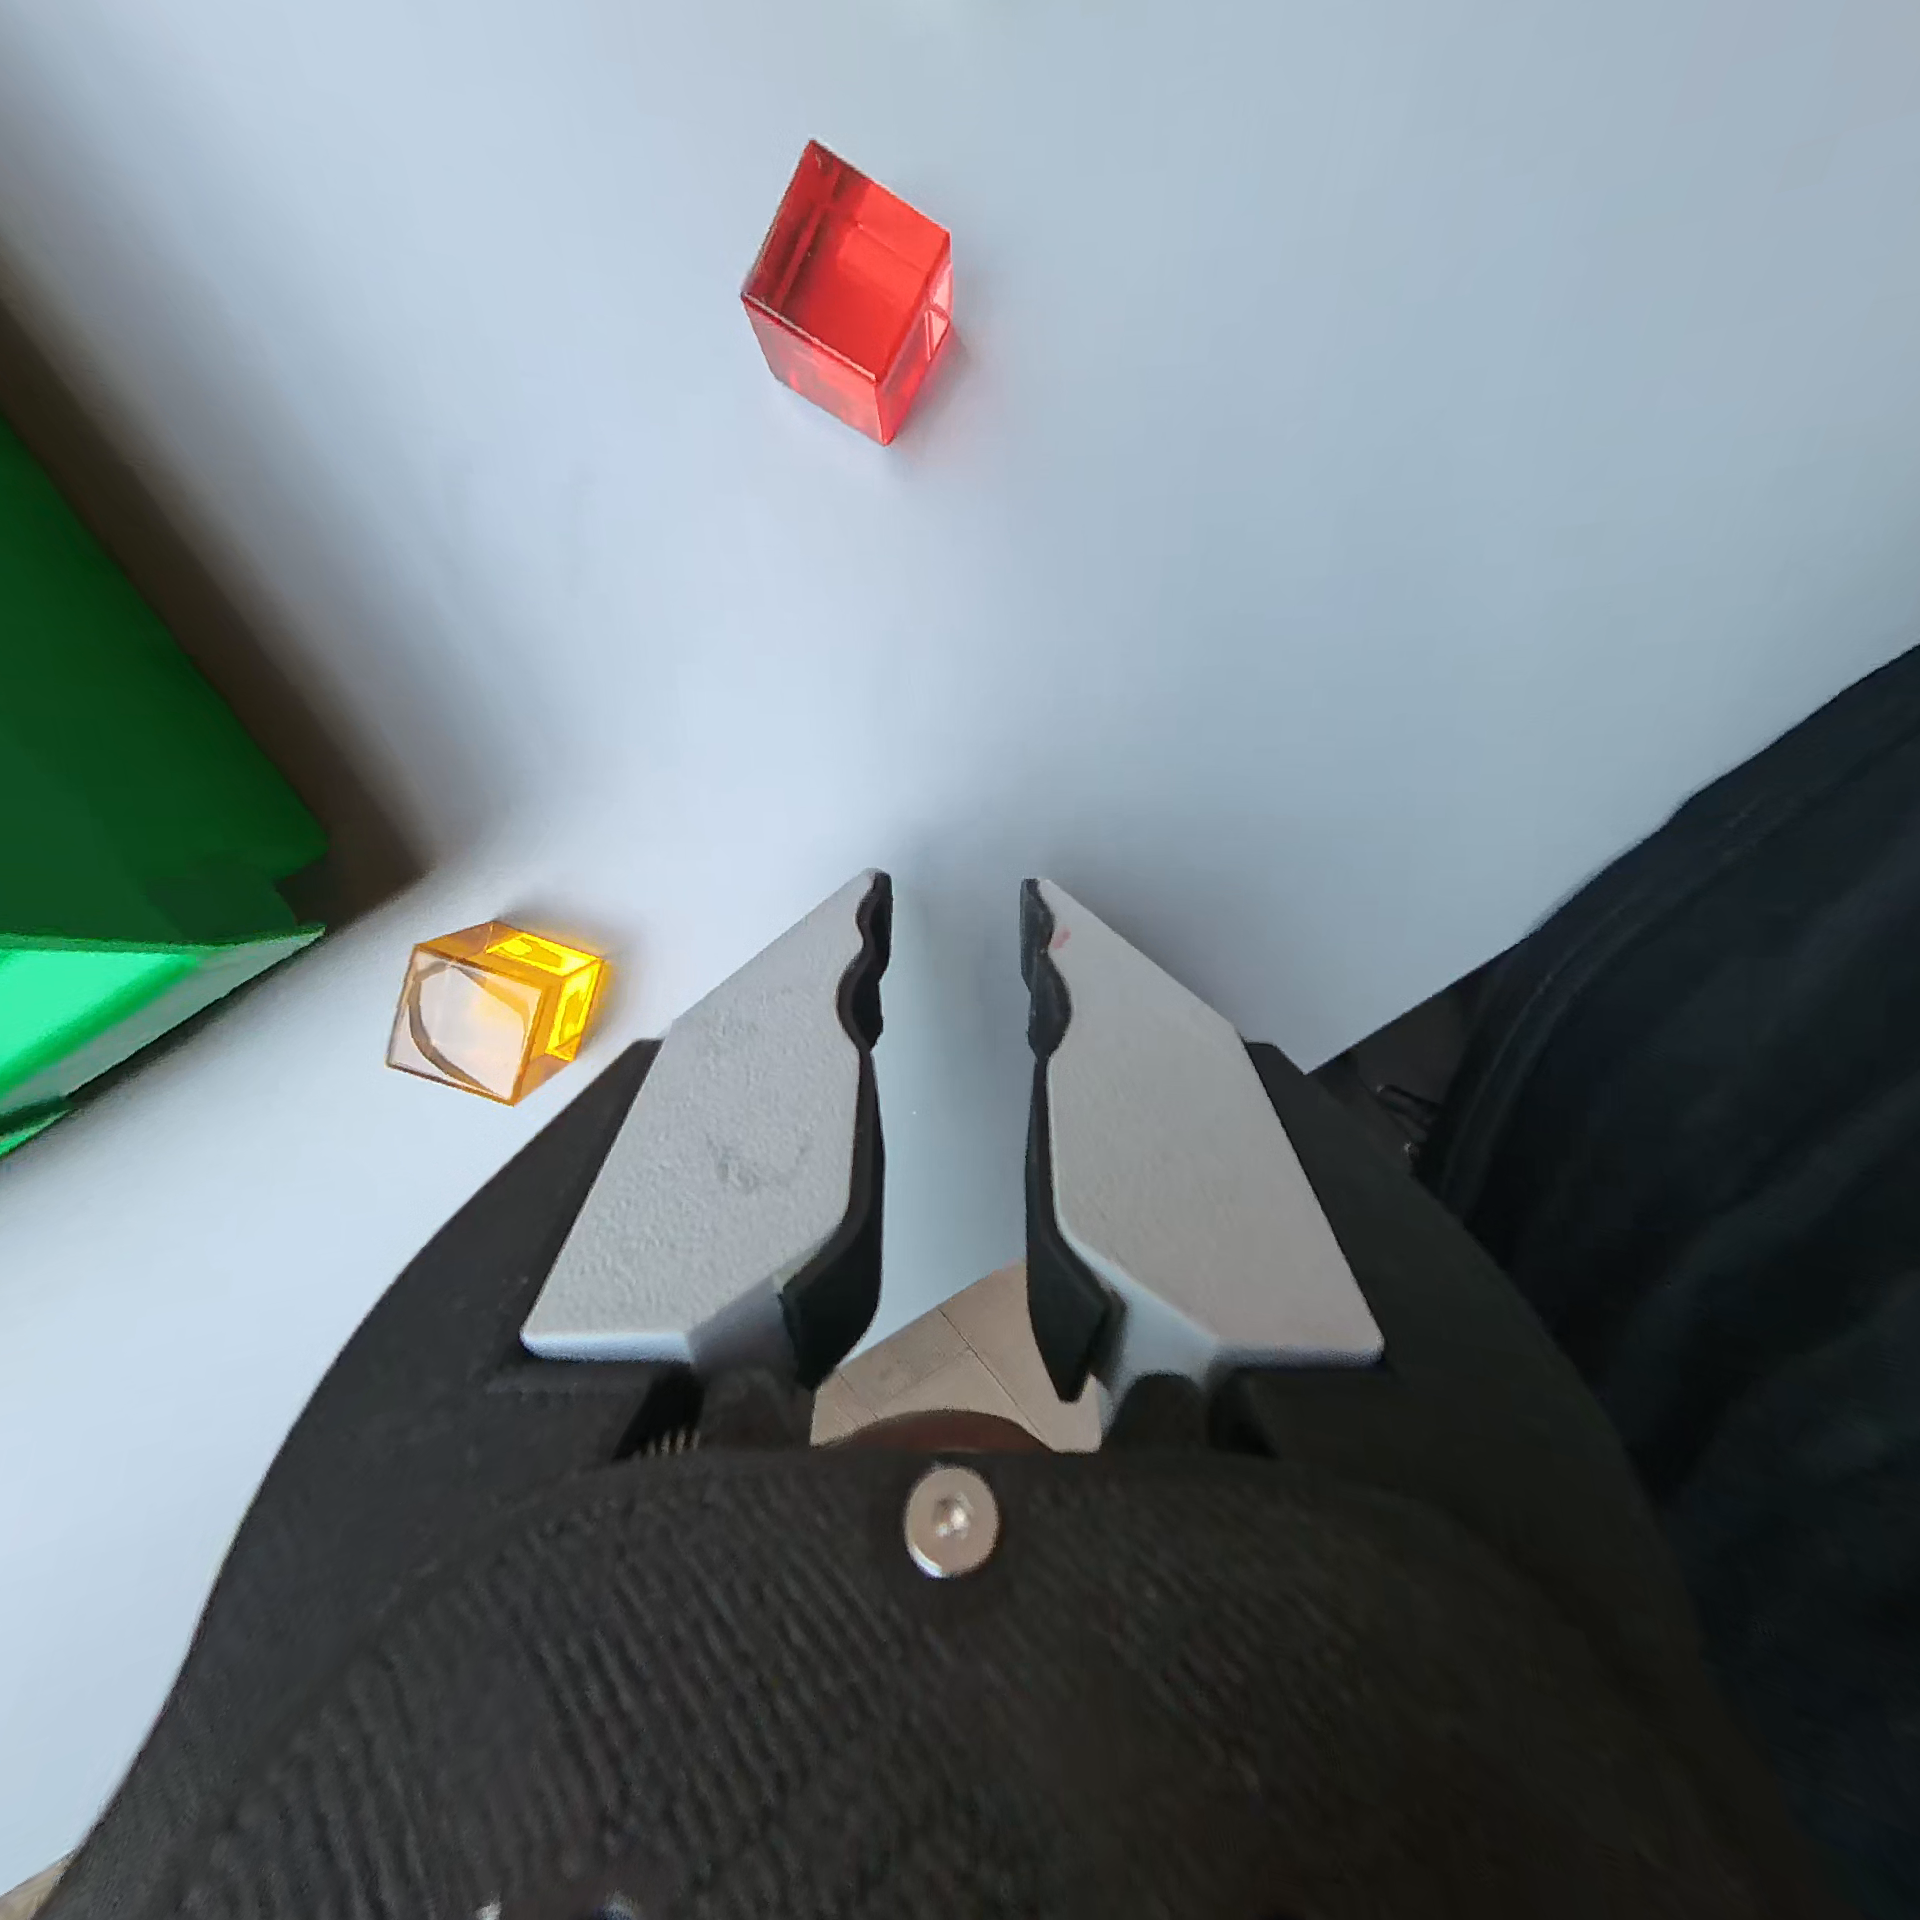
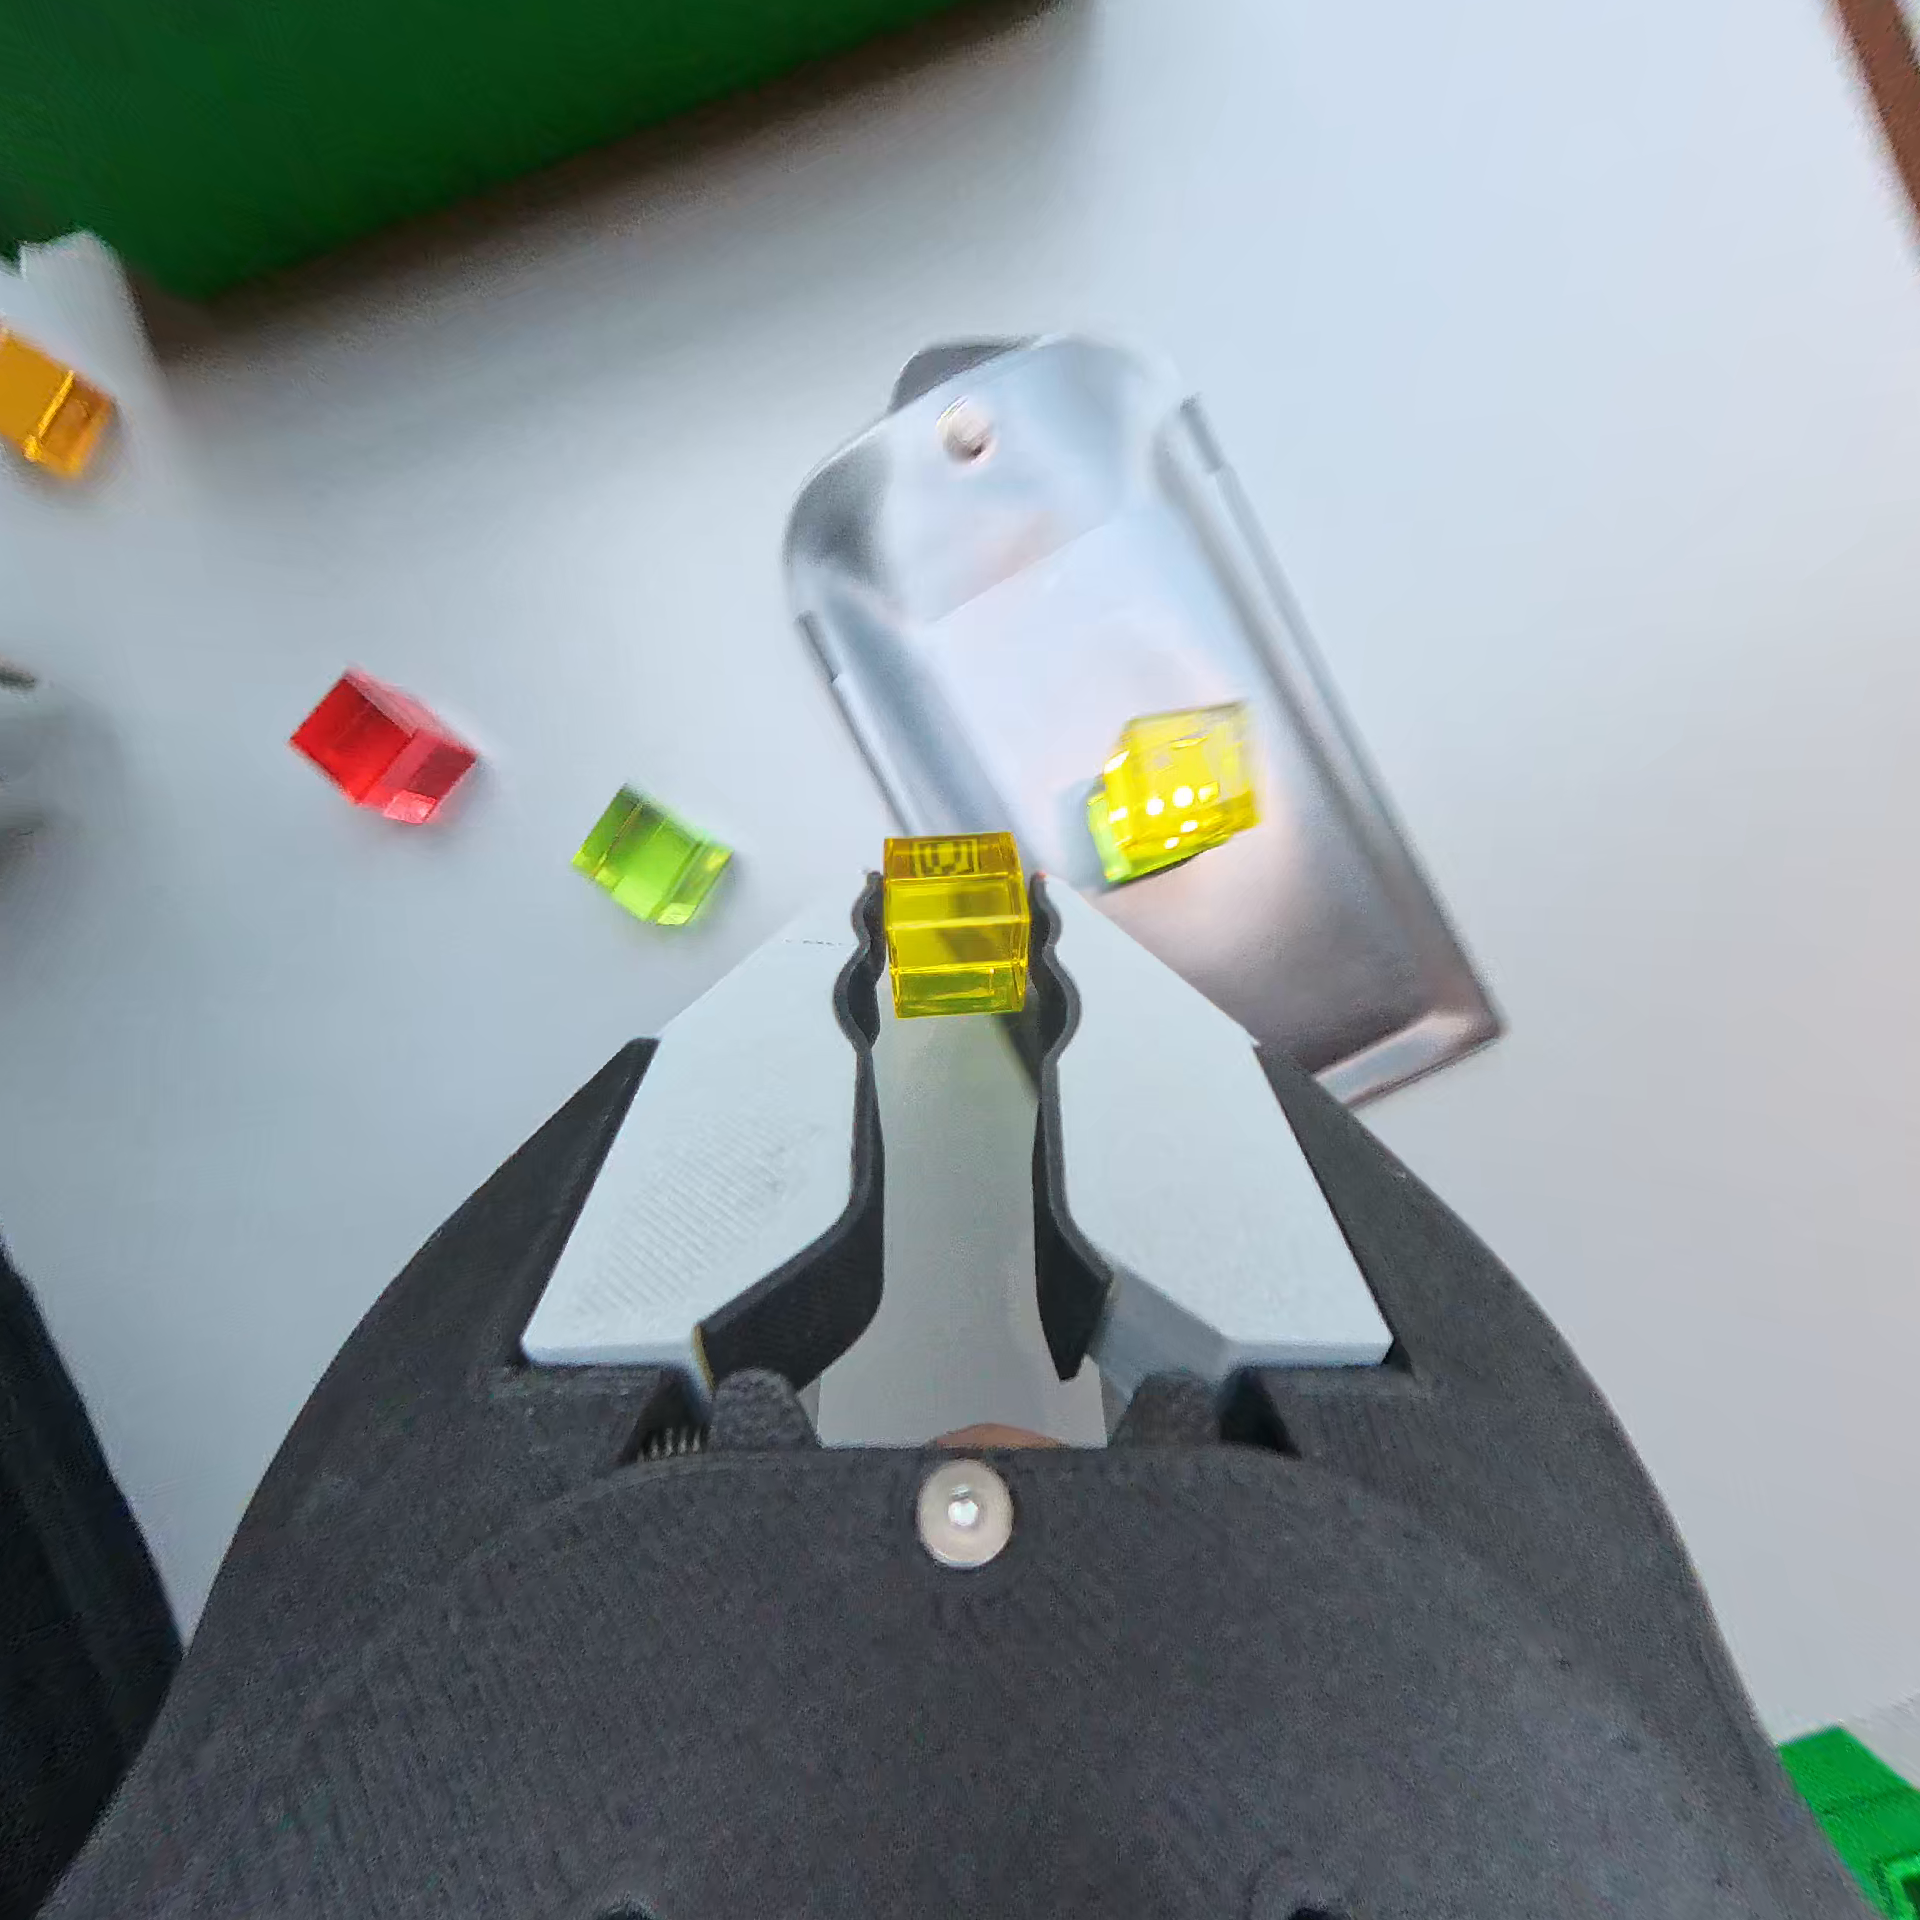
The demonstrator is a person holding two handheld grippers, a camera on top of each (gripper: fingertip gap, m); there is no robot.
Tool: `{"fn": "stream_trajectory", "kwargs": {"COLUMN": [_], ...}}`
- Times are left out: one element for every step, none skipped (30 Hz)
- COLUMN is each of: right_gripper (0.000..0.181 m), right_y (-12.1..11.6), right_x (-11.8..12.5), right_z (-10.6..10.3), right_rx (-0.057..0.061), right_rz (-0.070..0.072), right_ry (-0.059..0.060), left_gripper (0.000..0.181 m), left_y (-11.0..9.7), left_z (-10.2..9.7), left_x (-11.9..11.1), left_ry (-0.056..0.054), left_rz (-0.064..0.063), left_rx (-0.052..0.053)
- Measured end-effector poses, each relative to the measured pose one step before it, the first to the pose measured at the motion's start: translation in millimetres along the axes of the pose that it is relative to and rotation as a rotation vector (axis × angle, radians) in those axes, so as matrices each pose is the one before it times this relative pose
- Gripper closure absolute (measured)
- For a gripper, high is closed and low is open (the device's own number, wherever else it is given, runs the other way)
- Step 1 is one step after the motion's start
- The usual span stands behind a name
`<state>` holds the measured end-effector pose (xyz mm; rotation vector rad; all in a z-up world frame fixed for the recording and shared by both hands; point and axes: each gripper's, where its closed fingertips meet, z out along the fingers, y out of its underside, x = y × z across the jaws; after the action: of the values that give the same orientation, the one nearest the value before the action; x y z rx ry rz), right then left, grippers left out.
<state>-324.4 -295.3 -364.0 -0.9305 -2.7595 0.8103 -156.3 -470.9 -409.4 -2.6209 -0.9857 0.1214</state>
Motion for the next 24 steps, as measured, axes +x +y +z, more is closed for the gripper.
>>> {"fn": "stream_trajectory", "kwargs": {"right_gripper": [0.157, 0.157, 0.157, 0.157, 0.157, 0.157, 0.157, 0.157, 0.157, 0.157, 0.157, 0.157, 0.157, 0.157, 0.157, 0.157, 0.157, 0.156, 0.156, 0.156, 0.156, 0.156, 0.156, 0.156], "right_y": [-8.41, -7.63, -5.76, -3.54, -1.96, -1.91, -2.22, -1.76, -0.81, 0.48, -0.76, -0.89, 0.06, 0.69, 0.45, 0.28, 0.92, 2.24, 3.88, 4.61, 3.85, 2.18, 0.33, -0.35], "right_x": [9.94, 8.66, 7.51, 6.51, 5.47, 3.82, 2.08, 1.49, 1.35, 1.11, 0.71, 0.47, 0.49, 0.50, 0.22, -0.21, -0.29, -0.45, -0.90, -1.16, -0.91, -0.83, -0.67, -0.42], "right_z": [-3.48, -1.98, -0.15, 1.20, 1.91, 1.77, 1.31, 1.17, 1.48, 1.95, 1.40, 0.48, -0.01, -0.25, -0.38, -0.14, 0.22, 0.82, 1.41, 1.99, 1.81, 1.05, 0.39, 0.20], "right_rx": [0.0158, 0.0124, 0.0048, -0.0019, -0.0056, -0.0016, 0.0048, 0.0043, 0.0002, -0.0052, 0.0026, -0.0003, -0.0131, -0.0188, -0.0137, -0.0036, 0.0002, -0.0029, -0.0097, -0.0128, -0.0064, 0.0020, 0.0085, 0.0073], "right_rz": [0.0105, 0.0087, 0.0047, -0.0008, -0.0056, -0.0087, -0.0098, -0.0083, -0.0072, -0.0072, -0.0080, -0.0068, -0.0050, -0.0076, -0.0149, -0.0195, -0.0164, -0.0069, 0.0025, 0.0085, 0.0088, 0.0052, 0.0019, -0.0001], "right_ry": [0.0089, 0.0062, 0.0051, 0.0075, 0.0097, 0.0078, 0.0038, 0.0037, 0.0041, 0.0034, 0.0011, -0.0007, -0.0002, 0.0024, 0.0055, 0.0074, 0.0063, 0.0029, -0.0030, -0.0052, -0.0026, 0.0003, 0.0024, 0.0021], "left_gripper": [0.159, 0.159, 0.159, 0.159, 0.159, 0.159, 0.159, 0.159, 0.160, 0.160, 0.160, 0.160, 0.159, 0.159, 0.160, 0.160, 0.160, 0.160, 0.160, 0.160, 0.160, 0.160, 0.160, 0.160], "left_y": [1.66, 1.28, 0.96, 0.70, 0.41, 0.19, 0.00, -0.12, 0.24, 0.73, 1.19, 1.46, 1.21, 0.88, 0.46, 0.16, 0.17, -0.20, -0.80, -1.02, -1.25, -1.18, -1.15, -0.81], "left_z": [0.43, 0.07, -0.02, -0.12, -0.34, -0.48, -0.71, -0.76, -0.60, -0.28, 0.15, 0.36, 0.16, -0.01, 0.06, 0.06, 0.23, 0.27, 0.10, -0.03, -0.06, -0.18, -0.09, -0.01], "left_x": [0.53, 0.74, 0.59, 0.42, 0.15, -0.09, -0.30, -0.24, -0.29, 0.15, 0.35, 0.29, 0.40, 0.37, 0.37, 0.43, 0.19, -0.03, -0.18, -0.13, -0.07, -0.03, -0.22, -0.32], "left_ry": [-0.0003, 0.0005, 0.0005, -0.0003, -0.0011, -0.0018, -0.0022, -0.0020, -0.0009, 0.0007, 0.0014, 0.0004, -0.0002, -0.0001, 0.0006, 0.0010, 0.0009, -0.0003, -0.0007, 0.0005, 0.0011, 0.0008, -0.0004, -0.0011], "left_rz": [-0.0006, -0.0017, -0.0027, -0.0029, -0.0027, -0.0028, -0.0033, -0.0046, -0.0058, -0.0053, -0.0033, -0.0007, 0.0010, 0.0005, -0.0001, -0.0001, 0.0008, 0.0016, 0.0010, -0.0004, -0.0011, 0.0001, 0.0021, 0.0032], "left_rx": [-0.0025, -0.0010, -0.0005, 0.0004, 0.0008, 0.0010, 0.0022, 0.0033, 0.0024, 0.0001, -0.0027, -0.0040, -0.0030, -0.0018, 0.0000, 0.0000, -0.0015, -0.0010, 0.0014, 0.0021, 0.0020, 0.0022, 0.0013, 0.0008]}}
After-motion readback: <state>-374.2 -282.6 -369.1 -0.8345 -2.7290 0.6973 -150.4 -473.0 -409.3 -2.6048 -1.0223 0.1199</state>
